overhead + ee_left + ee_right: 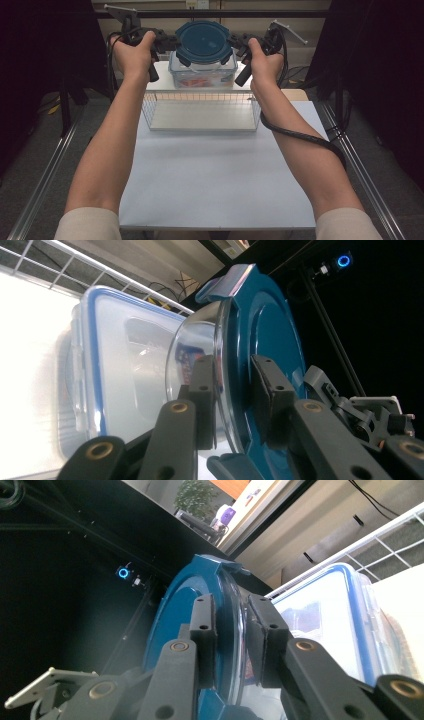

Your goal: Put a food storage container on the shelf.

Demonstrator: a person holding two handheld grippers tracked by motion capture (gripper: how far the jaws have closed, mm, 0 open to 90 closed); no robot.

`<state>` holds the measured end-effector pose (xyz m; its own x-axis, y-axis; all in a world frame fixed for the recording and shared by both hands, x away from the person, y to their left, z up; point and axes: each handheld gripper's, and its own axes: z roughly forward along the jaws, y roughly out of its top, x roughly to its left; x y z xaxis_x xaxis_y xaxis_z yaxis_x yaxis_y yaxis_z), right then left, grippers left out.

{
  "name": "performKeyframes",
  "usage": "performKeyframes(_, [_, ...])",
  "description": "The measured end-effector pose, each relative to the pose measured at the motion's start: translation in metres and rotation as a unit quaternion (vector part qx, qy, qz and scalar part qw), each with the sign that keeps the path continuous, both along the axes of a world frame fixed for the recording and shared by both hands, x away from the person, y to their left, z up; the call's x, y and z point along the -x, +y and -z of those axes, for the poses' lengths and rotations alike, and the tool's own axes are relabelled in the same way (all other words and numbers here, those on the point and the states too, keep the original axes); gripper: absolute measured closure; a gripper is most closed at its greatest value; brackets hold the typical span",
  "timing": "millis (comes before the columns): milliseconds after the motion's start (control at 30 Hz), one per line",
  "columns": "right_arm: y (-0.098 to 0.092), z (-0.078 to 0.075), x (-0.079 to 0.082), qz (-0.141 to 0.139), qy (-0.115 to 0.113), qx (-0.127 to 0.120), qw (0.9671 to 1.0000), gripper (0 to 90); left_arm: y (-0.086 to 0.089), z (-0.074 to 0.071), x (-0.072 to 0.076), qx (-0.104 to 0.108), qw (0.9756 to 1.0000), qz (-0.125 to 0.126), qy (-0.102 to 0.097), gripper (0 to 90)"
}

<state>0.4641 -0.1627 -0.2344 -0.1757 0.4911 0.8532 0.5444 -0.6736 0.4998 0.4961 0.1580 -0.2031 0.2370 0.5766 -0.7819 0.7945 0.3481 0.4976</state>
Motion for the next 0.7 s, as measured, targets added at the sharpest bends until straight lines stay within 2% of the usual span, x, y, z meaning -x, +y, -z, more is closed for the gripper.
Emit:
performKeyframes(67, [0.002, 0.0, -0.003, 0.006, 0.006, -0.004, 1.0, 74.6, 0.0, 0.002, -0.003, 0.003, 1.0, -0.008, 0.0, 71.6])
performKeyframes(133, [0.003, 0.002, -0.008, 0.008, 0.016, -0.009, 0.9998, 73.9, -0.001, 0.005, -0.005, -0.006, 0.9999, -0.011, -0.007, 70.0])
performKeyframes(200, [0.003, 0.006, -0.011, 0.009, 0.014, -0.013, 0.9998, 73.4, -0.002, 0.007, -0.007, -0.003, 0.9997, -0.019, -0.018, 68.9])
performKeyframes(233, [0.004, 0.007, -0.013, 0.013, 0.009, -0.018, 0.9997, 73.3, -0.002, 0.008, -0.008, 0.0, 0.9997, -0.011, -0.02, 68.2])
performKeyframes(300, [0.004, 0.008, -0.013, 0.012, 0.005, -0.011, 0.9999, 73.1, -0.001, 0.009, -0.008, 0.001, 0.999, -0.014, -0.042, 61.4])
performKeyframes(333, [0.003, 0.007, -0.012, 0.011, 0.002, -0.007, 0.9999, 73.1, -0.002, 0.009, -0.006, 0.002, 0.9983, -0.027, -0.052, 54.5])
performKeyframes(400, [0.002, 0.007, -0.009, 0.012, -0.009, 0.002, 0.9999, 73.2, 0.0, 0.007, -0.003, -0.015, 0.9974, -0.031, -0.063, 53.5])
performKeyframes(433, [0.001, 0.007, -0.007, 0.01, -0.011, -0.001, 0.9999, 73.3, 0.001, 0.007, -0.001, -0.017, 0.9971, -0.033, -0.066, 51.8])
performKeyframes(667, [-0.001, 0.007, 0.009, -0.001, -0.03, 0.016, 0.9994, 72.0, 0.003, 0.006, 0.019, -0.034, 0.9958, -0.028, -0.08, 51.6])
performKeyframes(700, [-0.001, 0.007, 0.012, -0.005, -0.032, 0.019, 0.9993, 71.8, 0.003, 0.006, 0.022, -0.029, 0.9959, -0.027, -0.081, 52.9])
